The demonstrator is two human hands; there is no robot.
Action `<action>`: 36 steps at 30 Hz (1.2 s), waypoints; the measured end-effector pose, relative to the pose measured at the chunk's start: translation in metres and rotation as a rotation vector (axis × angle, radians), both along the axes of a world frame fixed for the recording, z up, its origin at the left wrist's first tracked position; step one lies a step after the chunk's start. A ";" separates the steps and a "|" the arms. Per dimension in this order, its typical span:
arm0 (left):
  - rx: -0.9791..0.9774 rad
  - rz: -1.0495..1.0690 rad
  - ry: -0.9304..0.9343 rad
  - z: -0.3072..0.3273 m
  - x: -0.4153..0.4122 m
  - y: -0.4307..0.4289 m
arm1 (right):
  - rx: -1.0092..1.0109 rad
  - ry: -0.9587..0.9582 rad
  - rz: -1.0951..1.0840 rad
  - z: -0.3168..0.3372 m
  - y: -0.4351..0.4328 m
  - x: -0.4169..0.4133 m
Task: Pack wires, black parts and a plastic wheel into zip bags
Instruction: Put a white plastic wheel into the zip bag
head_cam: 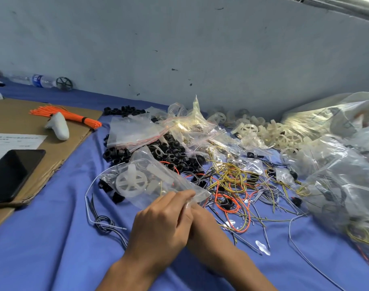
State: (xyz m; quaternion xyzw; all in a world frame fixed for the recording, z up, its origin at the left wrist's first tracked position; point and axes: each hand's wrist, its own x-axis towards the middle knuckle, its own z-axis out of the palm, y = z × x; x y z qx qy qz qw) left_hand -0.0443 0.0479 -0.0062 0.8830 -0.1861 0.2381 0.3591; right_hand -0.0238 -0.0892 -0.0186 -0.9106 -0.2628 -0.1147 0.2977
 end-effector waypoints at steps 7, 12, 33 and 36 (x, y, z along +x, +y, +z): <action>-0.057 0.070 -0.036 -0.004 0.001 0.000 | -0.011 -0.294 -0.168 -0.013 -0.041 -0.016; -0.068 0.085 -0.052 -0.003 0.003 -0.001 | -0.046 -0.226 -0.353 0.016 -0.093 0.026; -0.103 0.025 -0.102 -0.002 0.013 -0.003 | -0.781 0.069 -0.277 0.024 -0.043 0.292; -0.156 0.013 -0.088 -0.013 0.017 -0.007 | -0.731 0.156 -0.259 0.021 -0.044 0.294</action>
